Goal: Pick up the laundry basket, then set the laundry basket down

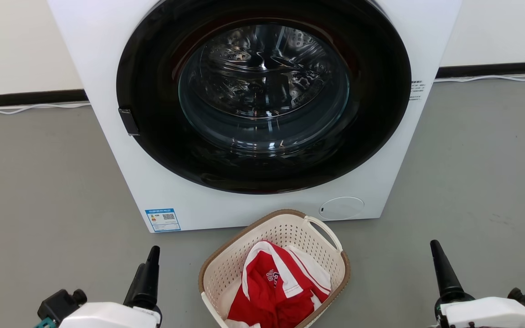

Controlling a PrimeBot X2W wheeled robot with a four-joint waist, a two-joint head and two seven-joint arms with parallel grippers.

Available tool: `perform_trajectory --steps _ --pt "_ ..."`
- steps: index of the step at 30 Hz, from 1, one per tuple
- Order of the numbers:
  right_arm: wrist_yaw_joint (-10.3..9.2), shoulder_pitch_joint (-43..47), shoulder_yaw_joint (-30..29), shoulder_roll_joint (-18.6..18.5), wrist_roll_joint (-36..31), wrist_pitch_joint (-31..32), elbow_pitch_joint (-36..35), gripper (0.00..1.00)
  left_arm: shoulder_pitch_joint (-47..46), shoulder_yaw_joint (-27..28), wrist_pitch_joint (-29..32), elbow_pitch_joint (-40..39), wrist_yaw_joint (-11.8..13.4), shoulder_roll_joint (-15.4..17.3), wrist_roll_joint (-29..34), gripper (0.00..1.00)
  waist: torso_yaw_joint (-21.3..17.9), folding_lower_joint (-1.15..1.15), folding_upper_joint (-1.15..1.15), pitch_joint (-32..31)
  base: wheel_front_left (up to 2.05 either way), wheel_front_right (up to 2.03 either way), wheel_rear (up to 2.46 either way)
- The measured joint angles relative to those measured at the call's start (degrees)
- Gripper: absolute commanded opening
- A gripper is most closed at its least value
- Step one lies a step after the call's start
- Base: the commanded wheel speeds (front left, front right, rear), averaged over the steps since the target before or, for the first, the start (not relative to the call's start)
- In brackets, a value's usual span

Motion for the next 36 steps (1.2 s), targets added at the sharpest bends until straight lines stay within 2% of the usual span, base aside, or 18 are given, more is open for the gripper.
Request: perform_trajectory --steps 10,23,36 --pt "0.00 0.2 1.2 0.0 -9.2 -1.9 -1.0 1.00 0.1 -2.8 -1.5 -1.3 3.1 1.9 9.7 1.00 0.0 0.00 0.00 -0.1 0.00 0.00 0.00" --pt "0.03 1.3 1.6 -0.2 -18.8 -4.0 -1.6 1.00 1.2 -6.3 -3.6 -3.3 8.0 4.2 18.5 1.00 -0.2 0.00 0.00 -0.7 0.00 0.00 0.00" --pt "0.04 2.0 2.8 -0.3 -27.9 -6.0 -3.1 1.00 2.2 -9.9 -6.0 -5.5 11.5 6.1 27.4 1.00 -0.2 0.00 0.00 -1.0 0.00 0.00 0.00"
